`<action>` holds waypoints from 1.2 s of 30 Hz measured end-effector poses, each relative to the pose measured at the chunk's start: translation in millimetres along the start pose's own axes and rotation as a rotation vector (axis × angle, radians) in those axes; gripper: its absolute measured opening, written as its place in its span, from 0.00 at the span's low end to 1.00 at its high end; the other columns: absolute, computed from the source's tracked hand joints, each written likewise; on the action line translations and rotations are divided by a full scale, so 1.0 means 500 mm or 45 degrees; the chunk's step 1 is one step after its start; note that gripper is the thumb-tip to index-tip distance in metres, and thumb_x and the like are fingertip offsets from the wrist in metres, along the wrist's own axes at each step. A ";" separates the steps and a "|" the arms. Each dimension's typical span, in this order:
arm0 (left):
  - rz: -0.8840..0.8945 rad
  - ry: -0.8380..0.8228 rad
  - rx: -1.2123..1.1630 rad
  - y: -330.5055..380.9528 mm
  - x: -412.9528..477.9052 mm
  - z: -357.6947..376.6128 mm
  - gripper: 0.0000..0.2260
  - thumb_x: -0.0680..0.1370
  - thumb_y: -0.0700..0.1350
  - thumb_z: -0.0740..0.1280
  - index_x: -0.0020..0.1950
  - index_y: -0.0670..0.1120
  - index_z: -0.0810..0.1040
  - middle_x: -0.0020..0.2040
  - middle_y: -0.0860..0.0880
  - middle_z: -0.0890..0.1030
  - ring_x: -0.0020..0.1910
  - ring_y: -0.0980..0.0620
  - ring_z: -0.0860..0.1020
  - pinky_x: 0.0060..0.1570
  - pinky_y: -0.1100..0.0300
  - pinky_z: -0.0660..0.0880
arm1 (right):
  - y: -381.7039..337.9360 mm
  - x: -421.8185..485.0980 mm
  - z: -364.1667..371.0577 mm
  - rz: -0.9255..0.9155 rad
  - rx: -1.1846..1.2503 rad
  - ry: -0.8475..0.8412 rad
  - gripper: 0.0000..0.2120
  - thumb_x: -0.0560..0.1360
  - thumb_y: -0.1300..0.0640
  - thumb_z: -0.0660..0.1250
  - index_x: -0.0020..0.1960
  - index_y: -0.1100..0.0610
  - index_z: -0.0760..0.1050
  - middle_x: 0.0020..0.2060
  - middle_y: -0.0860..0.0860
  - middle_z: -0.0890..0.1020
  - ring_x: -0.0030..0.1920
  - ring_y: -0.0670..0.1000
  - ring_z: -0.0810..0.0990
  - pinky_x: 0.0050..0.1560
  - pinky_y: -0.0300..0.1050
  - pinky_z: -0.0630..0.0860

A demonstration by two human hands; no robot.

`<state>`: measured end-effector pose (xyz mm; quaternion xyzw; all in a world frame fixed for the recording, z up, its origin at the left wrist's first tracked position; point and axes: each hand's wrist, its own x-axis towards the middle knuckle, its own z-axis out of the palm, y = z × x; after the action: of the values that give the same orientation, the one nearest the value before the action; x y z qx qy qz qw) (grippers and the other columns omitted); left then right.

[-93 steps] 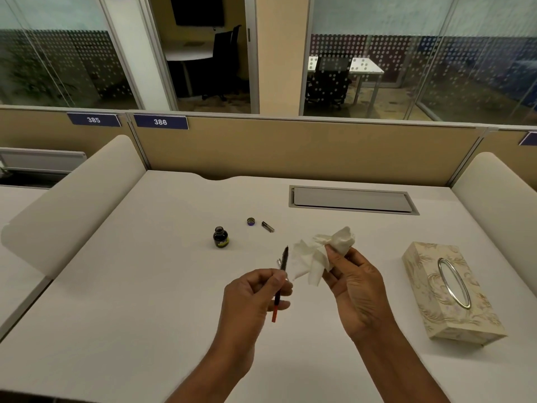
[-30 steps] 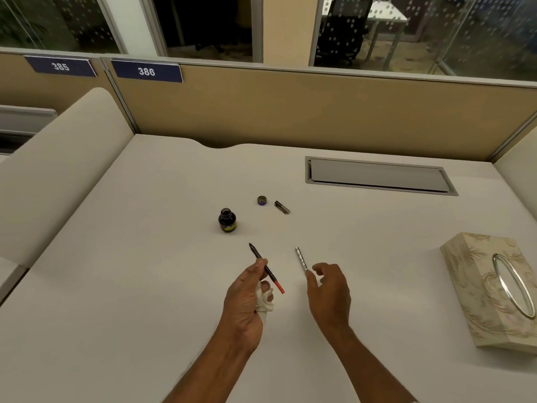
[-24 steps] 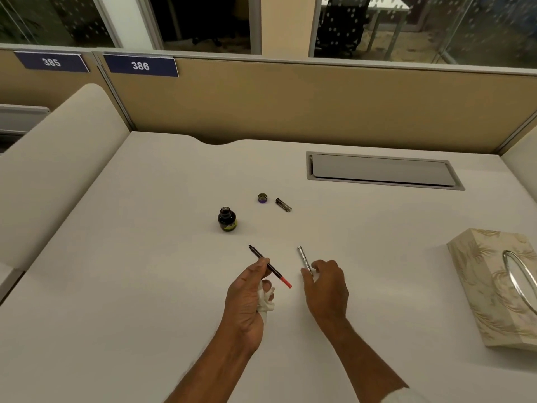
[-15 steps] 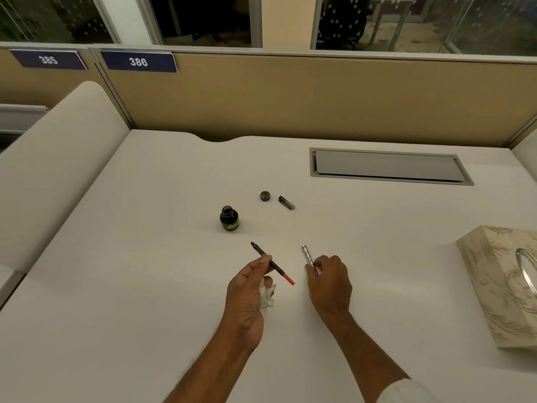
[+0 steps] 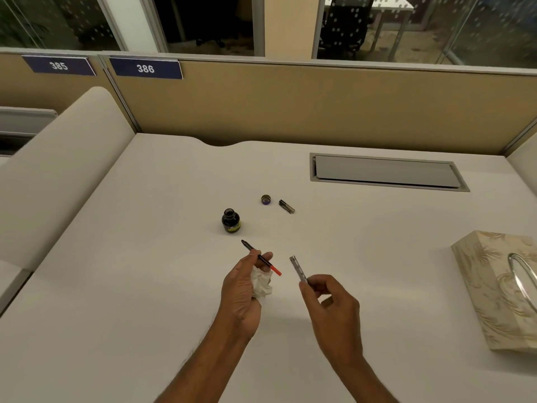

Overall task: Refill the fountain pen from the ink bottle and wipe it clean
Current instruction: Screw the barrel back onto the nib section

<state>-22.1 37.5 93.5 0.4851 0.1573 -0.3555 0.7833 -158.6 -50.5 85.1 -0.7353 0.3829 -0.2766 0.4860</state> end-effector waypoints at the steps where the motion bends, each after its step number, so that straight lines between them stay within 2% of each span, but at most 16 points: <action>1: 0.002 -0.022 -0.014 0.005 -0.006 0.004 0.06 0.82 0.45 0.67 0.55 0.44 0.81 0.47 0.47 0.89 0.33 0.57 0.82 0.44 0.59 0.74 | -0.015 -0.015 -0.015 -0.008 0.003 -0.015 0.07 0.75 0.54 0.74 0.44 0.42 0.79 0.40 0.42 0.83 0.29 0.45 0.76 0.30 0.45 0.74; 3: -0.013 -0.081 -0.104 0.015 -0.019 0.013 0.06 0.83 0.44 0.66 0.57 0.44 0.79 0.53 0.43 0.88 0.38 0.54 0.84 0.47 0.59 0.75 | -0.040 -0.036 -0.042 -0.041 -0.014 -0.042 0.06 0.75 0.52 0.73 0.45 0.41 0.80 0.40 0.42 0.83 0.30 0.49 0.75 0.30 0.47 0.75; 5: -0.028 -0.119 -0.162 0.025 -0.033 0.021 0.04 0.83 0.43 0.65 0.56 0.45 0.78 0.59 0.39 0.86 0.45 0.50 0.84 0.50 0.57 0.76 | -0.059 -0.050 -0.067 -0.092 -0.053 -0.061 0.06 0.75 0.53 0.74 0.44 0.42 0.80 0.40 0.43 0.82 0.33 0.52 0.75 0.32 0.50 0.75; 8: -0.004 -0.162 -0.169 0.033 -0.054 0.032 0.03 0.83 0.44 0.65 0.54 0.47 0.79 0.60 0.40 0.85 0.52 0.47 0.83 0.54 0.56 0.75 | -0.082 -0.063 -0.095 -0.166 -0.094 -0.092 0.09 0.74 0.56 0.75 0.45 0.42 0.79 0.40 0.43 0.82 0.35 0.51 0.76 0.31 0.51 0.74; 13: 0.039 -0.254 -0.112 0.044 -0.100 0.053 0.12 0.84 0.47 0.64 0.64 0.44 0.77 0.61 0.43 0.85 0.46 0.54 0.86 0.61 0.55 0.75 | -0.110 -0.071 -0.125 -0.254 -0.115 -0.109 0.08 0.74 0.55 0.74 0.45 0.42 0.79 0.40 0.42 0.82 0.39 0.50 0.79 0.31 0.50 0.75; 15: 0.038 -0.272 -0.102 0.043 -0.122 0.063 0.14 0.84 0.47 0.65 0.67 0.43 0.77 0.62 0.45 0.85 0.45 0.56 0.85 0.57 0.56 0.75 | -0.119 -0.072 -0.132 -0.266 -0.111 -0.122 0.07 0.75 0.54 0.73 0.45 0.42 0.79 0.40 0.42 0.82 0.40 0.50 0.79 0.32 0.51 0.76; 17: 0.045 -0.287 -0.109 0.041 -0.143 0.072 0.14 0.83 0.47 0.65 0.67 0.44 0.78 0.62 0.45 0.85 0.45 0.56 0.85 0.54 0.57 0.75 | -0.127 -0.075 -0.140 -0.284 -0.108 -0.129 0.06 0.75 0.53 0.73 0.45 0.42 0.79 0.40 0.42 0.82 0.40 0.50 0.80 0.33 0.52 0.77; 20: 0.061 -0.314 -0.148 0.043 -0.170 0.085 0.11 0.83 0.46 0.65 0.64 0.44 0.79 0.62 0.44 0.85 0.43 0.55 0.85 0.55 0.57 0.76 | -0.136 -0.081 -0.156 -0.310 -0.097 -0.126 0.06 0.75 0.53 0.73 0.45 0.42 0.79 0.40 0.43 0.82 0.40 0.51 0.80 0.33 0.52 0.76; 24: 0.060 -0.323 -0.184 0.054 -0.191 0.094 0.09 0.84 0.46 0.64 0.60 0.45 0.81 0.62 0.44 0.85 0.47 0.53 0.82 0.57 0.57 0.75 | -0.140 -0.094 -0.180 -0.328 -0.097 -0.095 0.04 0.75 0.51 0.72 0.45 0.42 0.79 0.40 0.43 0.82 0.38 0.52 0.79 0.32 0.51 0.75; 29: 0.083 -0.340 -0.132 0.045 -0.214 0.102 0.12 0.84 0.46 0.64 0.66 0.45 0.78 0.62 0.44 0.85 0.45 0.55 0.85 0.55 0.57 0.76 | -0.146 -0.105 -0.187 -0.300 -0.051 -0.086 0.05 0.75 0.53 0.73 0.45 0.43 0.79 0.40 0.43 0.82 0.37 0.51 0.78 0.33 0.52 0.75; 36: 0.152 -0.379 0.048 0.029 -0.242 0.113 0.14 0.84 0.48 0.64 0.66 0.45 0.79 0.62 0.48 0.86 0.51 0.55 0.84 0.57 0.55 0.75 | -0.159 -0.102 -0.192 -0.327 -0.037 -0.038 0.06 0.75 0.53 0.72 0.45 0.41 0.79 0.41 0.41 0.82 0.37 0.51 0.78 0.33 0.50 0.75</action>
<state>-101.5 41.2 201.4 0.4500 0.0035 -0.3790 0.8086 -238.1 -37.6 192.9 -0.7893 0.2824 -0.3199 0.4414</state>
